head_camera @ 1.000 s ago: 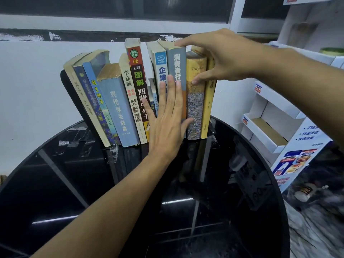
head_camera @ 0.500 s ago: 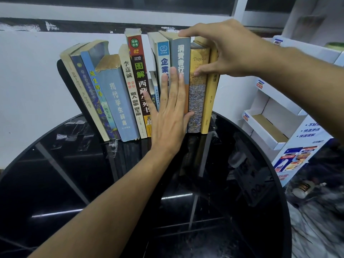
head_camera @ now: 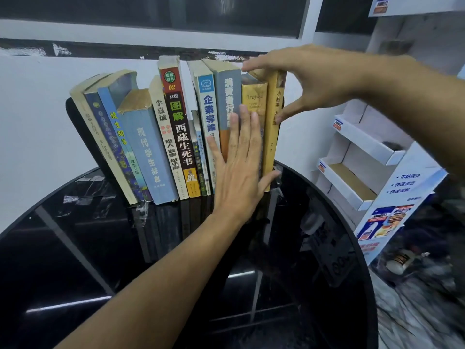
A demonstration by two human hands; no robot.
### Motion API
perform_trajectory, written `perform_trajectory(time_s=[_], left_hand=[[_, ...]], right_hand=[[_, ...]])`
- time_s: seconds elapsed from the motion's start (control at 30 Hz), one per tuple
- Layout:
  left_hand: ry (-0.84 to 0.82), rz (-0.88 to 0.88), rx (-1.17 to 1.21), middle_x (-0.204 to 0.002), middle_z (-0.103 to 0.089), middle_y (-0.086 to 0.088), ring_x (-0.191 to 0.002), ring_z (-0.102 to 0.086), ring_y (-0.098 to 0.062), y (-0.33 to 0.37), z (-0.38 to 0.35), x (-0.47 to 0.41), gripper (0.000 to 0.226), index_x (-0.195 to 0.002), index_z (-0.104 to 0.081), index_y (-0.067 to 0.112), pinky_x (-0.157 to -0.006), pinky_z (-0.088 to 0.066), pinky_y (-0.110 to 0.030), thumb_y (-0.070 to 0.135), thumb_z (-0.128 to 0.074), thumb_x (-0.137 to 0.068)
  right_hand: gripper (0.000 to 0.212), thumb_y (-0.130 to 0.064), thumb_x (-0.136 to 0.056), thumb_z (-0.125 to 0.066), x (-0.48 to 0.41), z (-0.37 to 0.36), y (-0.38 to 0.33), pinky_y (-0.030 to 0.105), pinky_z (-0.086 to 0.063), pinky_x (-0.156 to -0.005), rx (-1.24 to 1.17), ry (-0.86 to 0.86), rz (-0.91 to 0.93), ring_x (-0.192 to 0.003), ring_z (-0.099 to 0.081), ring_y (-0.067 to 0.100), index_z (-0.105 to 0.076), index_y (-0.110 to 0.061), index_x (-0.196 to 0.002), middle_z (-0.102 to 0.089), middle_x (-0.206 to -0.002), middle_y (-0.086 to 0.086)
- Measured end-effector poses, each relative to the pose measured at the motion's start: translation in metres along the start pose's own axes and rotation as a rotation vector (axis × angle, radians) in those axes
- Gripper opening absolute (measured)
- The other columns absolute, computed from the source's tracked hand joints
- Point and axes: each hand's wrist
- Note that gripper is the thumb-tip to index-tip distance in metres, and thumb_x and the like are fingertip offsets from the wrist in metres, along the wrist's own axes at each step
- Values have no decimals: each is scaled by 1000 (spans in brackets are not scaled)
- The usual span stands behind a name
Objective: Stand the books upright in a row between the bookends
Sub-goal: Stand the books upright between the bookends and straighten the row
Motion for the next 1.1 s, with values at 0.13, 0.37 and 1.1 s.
perform_trajectory(time_s=[0.13,0.37,1.1], left_hand=[[-1,-3,-51,-169,7,-16,-152,22,-23,-6,-8,-2,115,-160,2,6,-122,10,-59,58,-68,-86],[24,-7,-104,-169,2,-17,-153,15,-23,-6,-10,-3,114,-160,0,5,-120,14,-55,57,-68,-85],[77,15,-174,-169,-5,-16,-155,-1,-30,-6,-19,-5,120,-160,-1,6,-121,2,-60,68,-67,-80]], right_hand=[[98,-44,-76,-82,1,-7,7,42,-31,-114,-6,2,5,-144,-35,21,-28,-33,-157,-39,-159,-6],[96,-45,-76,-80,-1,-11,8,42,-31,-115,34,32,10,-146,-34,23,-30,-32,-157,-37,-161,-6],[98,-39,-78,-84,-4,-16,6,40,-30,-116,89,75,-9,-146,-35,26,-29,-29,-158,-37,-160,-2]])
Point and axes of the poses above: each hand's wrist, its own x-axis away from the middle knuckle, its own z-axis out of the back of the hand, y = z × x
